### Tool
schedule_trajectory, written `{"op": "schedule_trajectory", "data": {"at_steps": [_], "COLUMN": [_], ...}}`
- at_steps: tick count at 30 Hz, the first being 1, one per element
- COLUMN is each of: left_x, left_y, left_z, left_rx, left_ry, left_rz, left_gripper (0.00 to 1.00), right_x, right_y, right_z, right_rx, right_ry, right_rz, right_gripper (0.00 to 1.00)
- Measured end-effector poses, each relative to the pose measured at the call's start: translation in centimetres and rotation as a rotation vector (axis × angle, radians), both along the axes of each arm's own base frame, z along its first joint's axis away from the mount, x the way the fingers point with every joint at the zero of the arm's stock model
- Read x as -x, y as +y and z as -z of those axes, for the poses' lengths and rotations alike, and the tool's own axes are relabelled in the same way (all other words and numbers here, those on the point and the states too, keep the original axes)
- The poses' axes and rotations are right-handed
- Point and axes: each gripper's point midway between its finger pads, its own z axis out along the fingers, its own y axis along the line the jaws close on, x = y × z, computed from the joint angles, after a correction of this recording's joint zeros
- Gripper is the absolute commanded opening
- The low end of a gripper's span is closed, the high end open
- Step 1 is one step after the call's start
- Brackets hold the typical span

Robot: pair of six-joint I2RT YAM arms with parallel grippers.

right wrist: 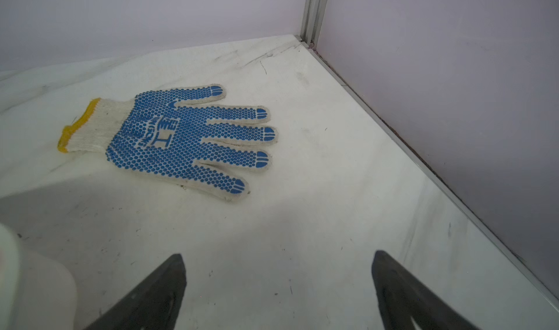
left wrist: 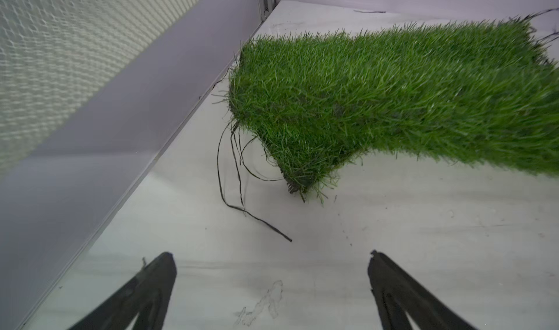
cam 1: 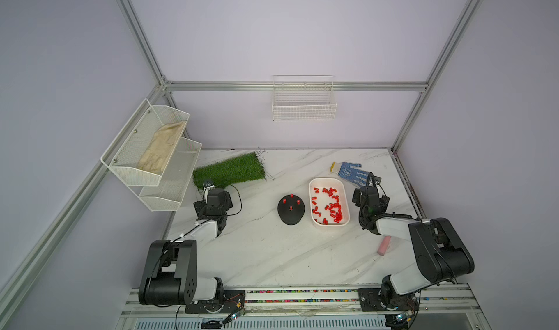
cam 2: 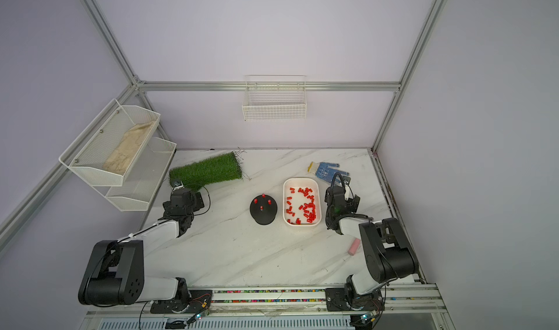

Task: Cover the protruding screws with screw protection sleeves
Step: Reset both arms

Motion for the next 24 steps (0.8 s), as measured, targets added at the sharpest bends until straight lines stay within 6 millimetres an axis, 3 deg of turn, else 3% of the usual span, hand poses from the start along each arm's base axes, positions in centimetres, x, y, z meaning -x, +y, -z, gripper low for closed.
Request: {"op": "schedule_trajectory", "data": {"at_steps": [2, 9, 12, 24], "left_x": [-0.1, -1.7, -2.0, -2.7], "left_y": [0.1, -1.3, -1.9, -2.6], "left_z": [0.7, 0.2, 0.3, -1.1], "left_rx": [-0.014, -0.03, -0.044, -0.057], "left_ry": [-0.013, -0.159, -0.202, -0.264], "left_rz": [0.004, 0.108, 0.155, 0.2], "left_gripper": [1.0, 1.0, 1.0, 1.0], "right_x": [0.0, -2.1, -2.1, -3.0], "right_y": [0.0, 0.8, 1.4, 2.7], "right_z": [0.6, -0.7, 1.6, 0.6], "right_rx": [0.005, -0.031, -0.04, -0.045], "right_ry": [-0.016, -0.208, -0.159, -0.203], "right_rz": [-0.023, -0.146, -0.203, -0.282], "right_gripper": [0.97, 0.97, 0.97, 0.97]}}
